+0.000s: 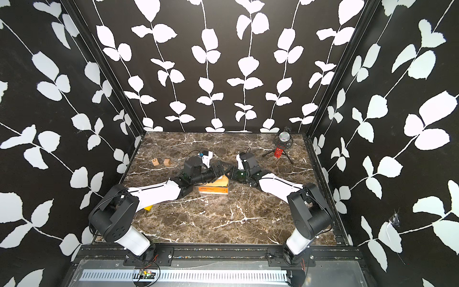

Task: Put the tissue paper into the tissue box
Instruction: Close the box lid on the tissue box.

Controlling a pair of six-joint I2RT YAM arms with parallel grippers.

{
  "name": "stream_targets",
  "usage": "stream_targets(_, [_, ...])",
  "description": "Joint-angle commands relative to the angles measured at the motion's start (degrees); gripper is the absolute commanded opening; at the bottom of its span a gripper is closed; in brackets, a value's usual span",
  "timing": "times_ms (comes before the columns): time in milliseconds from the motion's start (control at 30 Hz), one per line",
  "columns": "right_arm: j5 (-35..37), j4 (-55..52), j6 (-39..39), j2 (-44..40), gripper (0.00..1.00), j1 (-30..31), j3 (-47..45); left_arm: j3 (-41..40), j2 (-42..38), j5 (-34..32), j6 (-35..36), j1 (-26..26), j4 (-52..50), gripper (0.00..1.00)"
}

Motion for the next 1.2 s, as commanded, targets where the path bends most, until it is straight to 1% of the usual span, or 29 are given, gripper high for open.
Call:
stream_targets(0, [0.4, -0.6, 1.0, 1.3, 0.3, 0.5, -3.9, -1.8, -1.0, -0.5, 0.4, -0.5, -0.4, 0.99])
stream_targets(67, [0.4, 1.1, 1.6, 1.3, 0.29, 0.4, -5.1, -2.6, -1.5, -0.9, 0.3, -0.5, 0.0, 0.99])
stream_targets(133, [0.1, 2.3, 1.9, 1.5, 0.3, 0.4, -5.8, -3.4, -2.0, -1.3, 0.1, -0.5, 0.9, 0.99])
stream_targets(267, [-1.5, 1.7, 1.6, 1.2, 0.49, 0.3, -5.4, -4.6, -4.1, -2.1, 0.7, -0.5, 0.1, 0.99])
stream_targets(333, [-2.1, 0.0, 1.1, 0.1, 0.55, 0.4, -4.8, -4.8, -5.6, -2.4, 1.7, -0.5, -1.4, 0.99])
stream_targets(433, [-2.0, -2.3, 0.7, -1.6, 0.57, 0.3, -4.4, -4.9, -8.4, -3.8, 3.5, -0.5, -4.7, 0.99])
stream_targets(467, [-2.4, -2.4, 0.9, -3.4, 0.58, 0.3, -4.4, -4.9, -9.3, -4.3, 4.1, -0.4, -5.7, 0.99])
stream_targets(567, [-3.1, -2.3, 1.4, -4.6, 0.59, 0.6, -4.8, -5.0, -10.8, -5.4, 5.2, -0.5, -7.5, 0.99])
stream_targets(800, [-2.5, -0.9, 1.5, -2.5, 0.57, 1.5, -3.6, -5.7, -7.9, -4.7, 3.5, -0.4, -4.1, 0.99])
stream_targets(833, [-2.2, -0.5, 1.6, -0.7, 0.56, 1.6, -3.3, -5.8, -7.5, -4.8, 3.4, -0.5, -3.7, 0.99])
stream_targets(1000, [-1.4, 0.2, 1.5, 0.5, 0.52, 2.2, -2.6, -5.7, -5.4, -4.9, 3.4, -0.5, -2.6, 0.99])
stream_targets(1033, [-1.3, 0.3, 1.5, 0.6, 0.51, 2.4, -2.4, -5.7, -5.0, -4.9, 3.3, -0.5, -2.4, 0.99])
stream_targets(1067, [-1.3, 0.3, 1.6, 0.6, 0.49, 2.5, -2.4, -5.7, -4.7, -4.8, 3.1, -1.9, -2.1, 0.99])
stream_targets(1167, [-1.4, 0.1, 1.6, 1.0, 0.43, 2.9, -2.4, -5.4, -3.7, -4.6, 2.8, -2.3, -1.4, 0.99])
